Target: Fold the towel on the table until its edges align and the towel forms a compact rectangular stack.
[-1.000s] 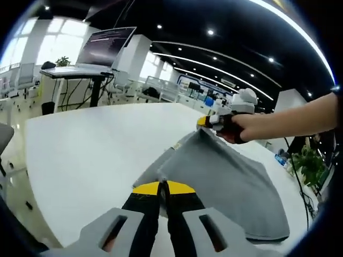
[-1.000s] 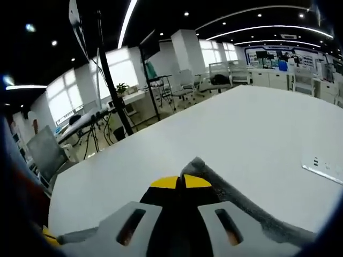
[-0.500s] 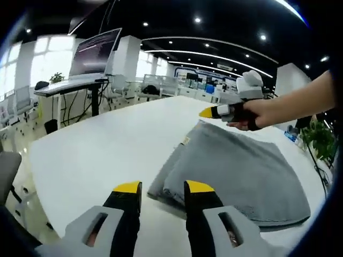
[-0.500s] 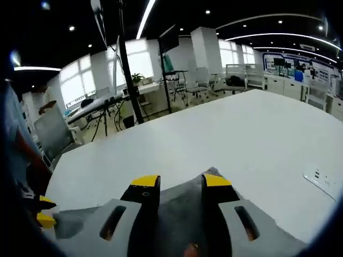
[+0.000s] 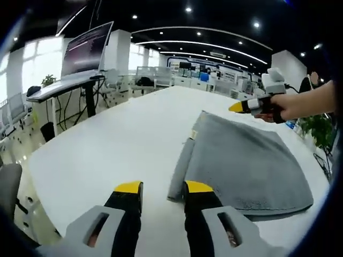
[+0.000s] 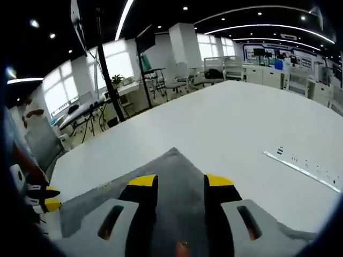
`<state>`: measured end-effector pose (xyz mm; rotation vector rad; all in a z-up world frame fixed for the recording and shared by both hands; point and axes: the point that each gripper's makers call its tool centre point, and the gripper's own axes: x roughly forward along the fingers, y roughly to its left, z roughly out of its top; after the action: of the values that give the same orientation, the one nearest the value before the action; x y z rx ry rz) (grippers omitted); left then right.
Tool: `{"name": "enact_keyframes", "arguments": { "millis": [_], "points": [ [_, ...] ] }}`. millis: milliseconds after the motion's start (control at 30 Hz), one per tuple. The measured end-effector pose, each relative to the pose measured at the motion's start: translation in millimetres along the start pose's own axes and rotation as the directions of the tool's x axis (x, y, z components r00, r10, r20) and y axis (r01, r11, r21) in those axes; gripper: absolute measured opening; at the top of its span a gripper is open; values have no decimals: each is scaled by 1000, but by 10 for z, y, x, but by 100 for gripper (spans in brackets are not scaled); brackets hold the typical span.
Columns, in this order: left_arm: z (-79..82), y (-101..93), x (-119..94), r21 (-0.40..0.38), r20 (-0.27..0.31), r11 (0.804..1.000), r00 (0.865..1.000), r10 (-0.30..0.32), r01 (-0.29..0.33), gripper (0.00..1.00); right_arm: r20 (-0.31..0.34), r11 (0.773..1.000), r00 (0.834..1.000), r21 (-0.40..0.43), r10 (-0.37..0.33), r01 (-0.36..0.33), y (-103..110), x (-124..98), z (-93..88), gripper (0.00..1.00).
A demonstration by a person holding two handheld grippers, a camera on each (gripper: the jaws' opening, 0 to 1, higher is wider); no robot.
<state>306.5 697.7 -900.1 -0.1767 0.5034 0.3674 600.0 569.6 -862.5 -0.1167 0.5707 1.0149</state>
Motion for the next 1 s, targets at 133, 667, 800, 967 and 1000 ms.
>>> {"name": "enact_keyframes", "arguments": {
  "millis": [133, 667, 800, 967, 1000],
  "points": [
    [18, -43, -7, -82, -12, 996, 999, -33, 32, 26, -4, 996, 998, 65, -57, 57, -225, -273, -93, 32],
    [-61, -283, 90, 26, -95, 994, 990, -103, 106, 25, -50, 962, 963, 61, -264, 267, -1013, -1129, -595, 42],
    [-57, -273, 97, 77, -107, 992, 990, -88, 97, 24, -63, 951, 955, 92, -289, 294, -1135, -1238, -739, 40],
    [-70, -288, 99, 76, -115, 993, 990, -86, 95, 21, -88, 932, 937, 108, -338, 347, -1277, -1383, -871, 39],
    [-80, -269, 102, 72, -119, 993, 989, -83, 92, 21, -98, 922, 932, 140, -350, 361, -1317, -1399, -925, 37]
  ]
}}
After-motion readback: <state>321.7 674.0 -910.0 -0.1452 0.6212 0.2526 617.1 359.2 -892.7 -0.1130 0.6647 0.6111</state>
